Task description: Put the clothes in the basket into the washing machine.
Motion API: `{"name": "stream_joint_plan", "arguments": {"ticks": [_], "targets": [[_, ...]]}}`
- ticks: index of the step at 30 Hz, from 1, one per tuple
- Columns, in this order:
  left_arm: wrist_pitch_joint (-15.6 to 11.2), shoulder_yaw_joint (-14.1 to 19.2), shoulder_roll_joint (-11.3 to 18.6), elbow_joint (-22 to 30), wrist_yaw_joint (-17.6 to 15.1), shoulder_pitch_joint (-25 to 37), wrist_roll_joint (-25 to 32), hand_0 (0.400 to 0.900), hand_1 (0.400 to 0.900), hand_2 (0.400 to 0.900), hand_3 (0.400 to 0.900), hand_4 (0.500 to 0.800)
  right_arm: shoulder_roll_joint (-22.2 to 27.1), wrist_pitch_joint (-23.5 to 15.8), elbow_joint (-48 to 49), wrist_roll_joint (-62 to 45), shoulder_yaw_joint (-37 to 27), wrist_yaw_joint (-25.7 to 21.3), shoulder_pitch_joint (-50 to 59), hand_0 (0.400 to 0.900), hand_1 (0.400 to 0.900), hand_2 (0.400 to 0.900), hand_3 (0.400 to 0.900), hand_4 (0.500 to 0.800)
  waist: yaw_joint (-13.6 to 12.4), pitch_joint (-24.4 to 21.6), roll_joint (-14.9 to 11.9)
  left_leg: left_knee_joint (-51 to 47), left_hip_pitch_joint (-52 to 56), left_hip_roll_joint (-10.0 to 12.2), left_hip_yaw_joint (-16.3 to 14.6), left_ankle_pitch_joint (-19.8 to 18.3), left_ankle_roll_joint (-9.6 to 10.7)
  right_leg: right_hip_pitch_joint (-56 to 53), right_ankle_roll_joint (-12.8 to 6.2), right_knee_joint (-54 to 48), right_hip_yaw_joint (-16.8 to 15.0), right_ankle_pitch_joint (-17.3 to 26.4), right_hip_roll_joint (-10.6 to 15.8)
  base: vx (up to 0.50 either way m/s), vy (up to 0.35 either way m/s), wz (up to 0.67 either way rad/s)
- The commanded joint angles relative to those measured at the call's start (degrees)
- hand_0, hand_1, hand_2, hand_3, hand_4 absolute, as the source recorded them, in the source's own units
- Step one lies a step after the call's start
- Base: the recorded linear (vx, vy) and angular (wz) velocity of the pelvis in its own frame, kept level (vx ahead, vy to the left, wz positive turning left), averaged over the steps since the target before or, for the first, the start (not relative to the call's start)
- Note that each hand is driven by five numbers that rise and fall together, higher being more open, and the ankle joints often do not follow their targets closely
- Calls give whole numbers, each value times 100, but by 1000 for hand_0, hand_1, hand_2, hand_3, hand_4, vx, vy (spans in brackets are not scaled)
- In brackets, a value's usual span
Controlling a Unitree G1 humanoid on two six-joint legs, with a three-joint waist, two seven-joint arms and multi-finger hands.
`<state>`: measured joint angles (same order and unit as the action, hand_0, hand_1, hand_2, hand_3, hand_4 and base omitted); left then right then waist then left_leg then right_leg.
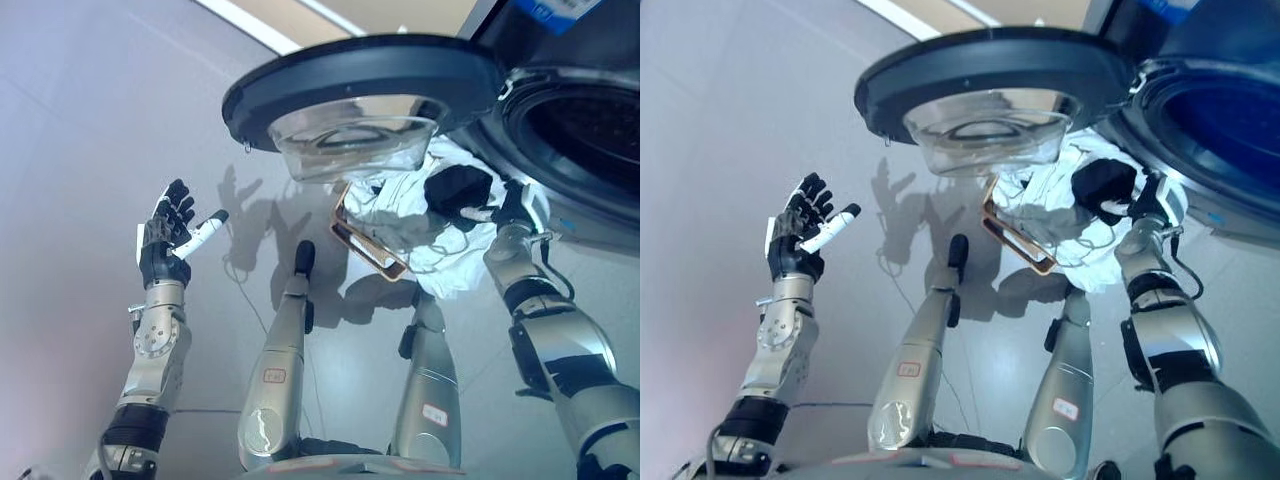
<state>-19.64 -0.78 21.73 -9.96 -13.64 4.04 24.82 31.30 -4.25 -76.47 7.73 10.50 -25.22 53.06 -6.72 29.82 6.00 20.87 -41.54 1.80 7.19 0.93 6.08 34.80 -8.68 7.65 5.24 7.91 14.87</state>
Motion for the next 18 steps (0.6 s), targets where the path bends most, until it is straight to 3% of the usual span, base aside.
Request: {"name": "stream_joint_plan", "arguments": {"ticks": [1, 14, 15, 18], "targets": [[-645, 345, 368, 851, -217, -146, 54, 900, 900, 900, 900, 800, 503, 56, -152, -111, 410, -426, 193, 900, 900, 900, 900, 800, -26, -68, 77, -351, -214, -456, -174, 80, -617, 147, 187, 877, 36, -707, -229, -55, 35, -1], [-754, 452, 457, 1775, -563, -90, -12, 900, 900, 900, 900, 800, 865, 95, -340, -331, 699, -419, 940, 900, 900, 900, 900, 800, -104, -3, 181, 392, -1663, -607, -153, -92, -681, 1799, 228, 2014, -36, -931, -180, -13, 12, 1], [-761, 458, 467, 1899, -595, -132, -20, 900, 900, 900, 900, 800, 907, 117, -390, -328, 753, -422, 1003, 900, 900, 900, 900, 800, -105, -3, 190, 533, -1700, -639, -123, -313, -662, 1880, 184, 2209, -97, -1121, -168, 64, 1, 7], [-796, 410, 492, 2122, -631, -209, 20, 900, 900, 900, 900, 800, 937, 114, -466, -351, 807, -382, 1061, 900, 900, 900, 900, 800, -132, -3, 243, 823, -2111, -668, -113, -368, -677, 2300, 211, 2554, -103, -1197, -142, 10, 4, 3]]}}
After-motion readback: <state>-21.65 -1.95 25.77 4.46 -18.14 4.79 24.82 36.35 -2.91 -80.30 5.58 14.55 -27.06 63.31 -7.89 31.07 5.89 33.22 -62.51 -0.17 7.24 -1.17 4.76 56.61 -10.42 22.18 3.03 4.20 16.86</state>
